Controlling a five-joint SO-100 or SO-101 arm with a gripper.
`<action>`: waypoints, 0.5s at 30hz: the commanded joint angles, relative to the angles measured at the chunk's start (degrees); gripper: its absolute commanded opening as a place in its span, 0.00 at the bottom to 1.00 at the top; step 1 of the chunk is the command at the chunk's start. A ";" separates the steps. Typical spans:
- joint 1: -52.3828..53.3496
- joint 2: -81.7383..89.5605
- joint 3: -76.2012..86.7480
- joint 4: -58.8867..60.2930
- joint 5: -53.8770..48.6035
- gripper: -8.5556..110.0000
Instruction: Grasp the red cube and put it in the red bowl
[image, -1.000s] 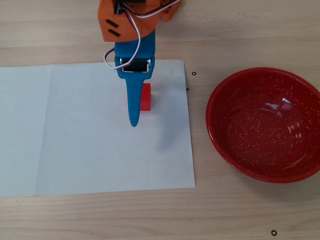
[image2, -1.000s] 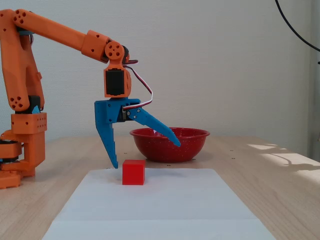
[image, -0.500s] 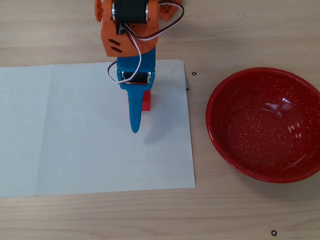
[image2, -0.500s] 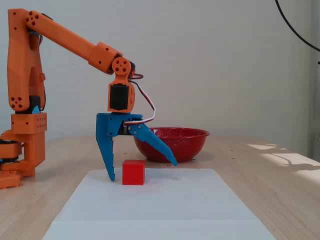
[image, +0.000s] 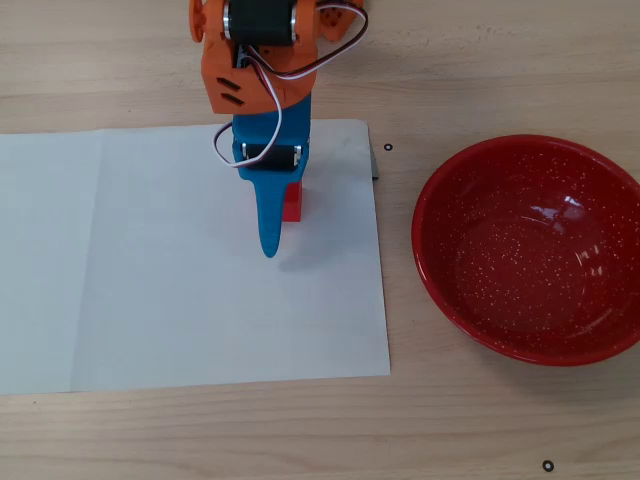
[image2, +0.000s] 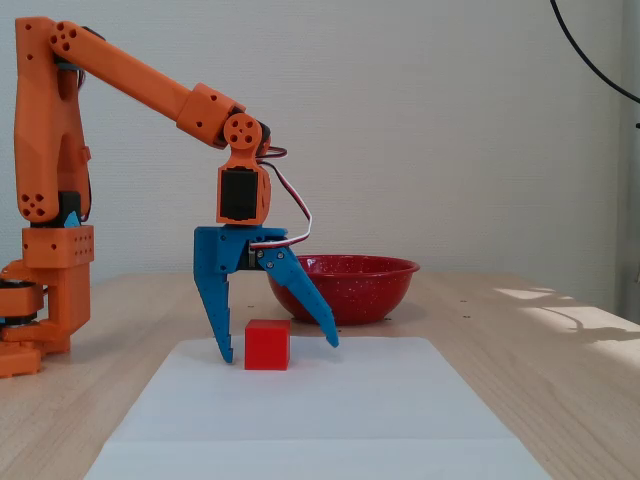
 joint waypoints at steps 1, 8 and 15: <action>0.26 1.14 -3.69 -1.14 -0.70 0.46; -0.44 1.23 -3.69 -1.85 0.26 0.34; -0.88 3.43 -1.58 -3.25 1.85 0.24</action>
